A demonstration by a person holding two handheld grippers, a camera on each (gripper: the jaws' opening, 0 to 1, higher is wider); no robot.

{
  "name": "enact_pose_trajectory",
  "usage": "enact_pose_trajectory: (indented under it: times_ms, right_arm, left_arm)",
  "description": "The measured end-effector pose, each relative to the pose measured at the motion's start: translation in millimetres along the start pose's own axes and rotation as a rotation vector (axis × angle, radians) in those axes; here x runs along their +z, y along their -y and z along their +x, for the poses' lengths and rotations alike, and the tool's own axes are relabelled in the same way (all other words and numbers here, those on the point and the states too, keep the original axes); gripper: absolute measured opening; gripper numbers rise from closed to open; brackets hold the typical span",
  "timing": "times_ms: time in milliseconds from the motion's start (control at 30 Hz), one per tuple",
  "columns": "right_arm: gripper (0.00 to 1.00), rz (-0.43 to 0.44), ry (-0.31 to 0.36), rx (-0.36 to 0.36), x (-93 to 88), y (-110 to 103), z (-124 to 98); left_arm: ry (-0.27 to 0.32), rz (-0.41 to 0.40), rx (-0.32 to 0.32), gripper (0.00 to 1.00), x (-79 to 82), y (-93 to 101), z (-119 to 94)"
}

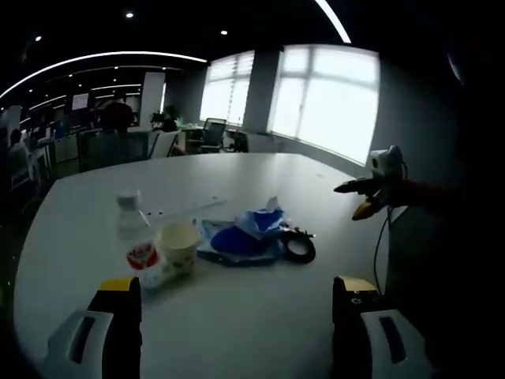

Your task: Arrange the tabletop items into an orderly group along one side of the table until the central work area is clear of visible clutter.

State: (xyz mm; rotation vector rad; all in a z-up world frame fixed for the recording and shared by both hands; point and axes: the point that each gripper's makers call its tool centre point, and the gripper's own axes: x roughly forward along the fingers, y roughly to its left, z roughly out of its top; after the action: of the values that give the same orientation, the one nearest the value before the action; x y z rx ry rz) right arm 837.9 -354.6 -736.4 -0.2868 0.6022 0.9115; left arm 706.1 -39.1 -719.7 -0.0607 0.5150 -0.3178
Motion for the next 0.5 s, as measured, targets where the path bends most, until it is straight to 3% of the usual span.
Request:
enact_pose_trajectory:
  times_ms: [500]
  right_arm:
    - [0.99,0.028,-0.001,-0.02,-6.3,4.0,-11.5]
  left_arm:
    - [-0.005,0.002,-0.001,0.99,-2.1,3.2,0.0]
